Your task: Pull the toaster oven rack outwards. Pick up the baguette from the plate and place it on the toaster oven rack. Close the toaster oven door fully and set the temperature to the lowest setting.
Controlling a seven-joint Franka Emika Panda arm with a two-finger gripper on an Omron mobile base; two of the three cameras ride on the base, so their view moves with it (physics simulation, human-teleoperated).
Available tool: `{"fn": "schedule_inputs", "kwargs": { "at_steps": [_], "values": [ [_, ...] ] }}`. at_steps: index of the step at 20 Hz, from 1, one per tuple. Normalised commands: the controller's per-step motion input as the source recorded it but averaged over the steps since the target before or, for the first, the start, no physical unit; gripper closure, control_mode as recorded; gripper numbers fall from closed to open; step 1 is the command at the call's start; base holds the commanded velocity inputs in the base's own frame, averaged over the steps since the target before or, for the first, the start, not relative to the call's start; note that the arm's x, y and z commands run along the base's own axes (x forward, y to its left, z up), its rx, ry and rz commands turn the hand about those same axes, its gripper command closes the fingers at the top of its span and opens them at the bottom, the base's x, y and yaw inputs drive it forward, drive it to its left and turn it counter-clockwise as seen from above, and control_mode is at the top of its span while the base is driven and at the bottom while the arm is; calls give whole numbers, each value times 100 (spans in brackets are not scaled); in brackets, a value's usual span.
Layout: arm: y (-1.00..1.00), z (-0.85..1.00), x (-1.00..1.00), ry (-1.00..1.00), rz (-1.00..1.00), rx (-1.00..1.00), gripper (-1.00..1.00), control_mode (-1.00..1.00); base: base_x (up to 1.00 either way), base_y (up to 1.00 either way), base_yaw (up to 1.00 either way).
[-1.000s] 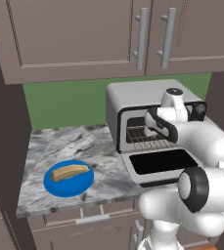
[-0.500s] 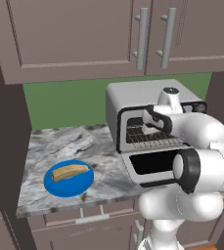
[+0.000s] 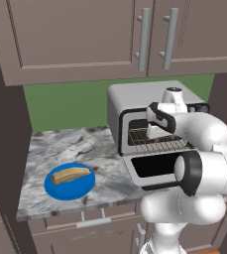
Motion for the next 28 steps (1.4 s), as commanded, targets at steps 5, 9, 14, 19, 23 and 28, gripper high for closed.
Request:
{"fn": "schedule_inputs", "kwargs": {
  "at_steps": [5, 9, 14, 19, 23, 28],
  "values": [
    [-23, -86, -100, 3, 0, 0, -100, -100, 0, 0, 0],
    [-9, -46, -81, 3, 0, -1, -100, -100, 0, 0, 0],
    [17, 88, -63, 0, 0, 0, -100, -100, 0, 0, 0],
    [68, 80, -79, 0, 0, -4, -100, -100, 0, 0, 0],
    [100, 2, -73, -2, 0, -9, -100, -100, 0, 0, 0],
    [100, 0, -64, -6, 0, -13, -100, -100, 0, 0, 0]
  ]
}}
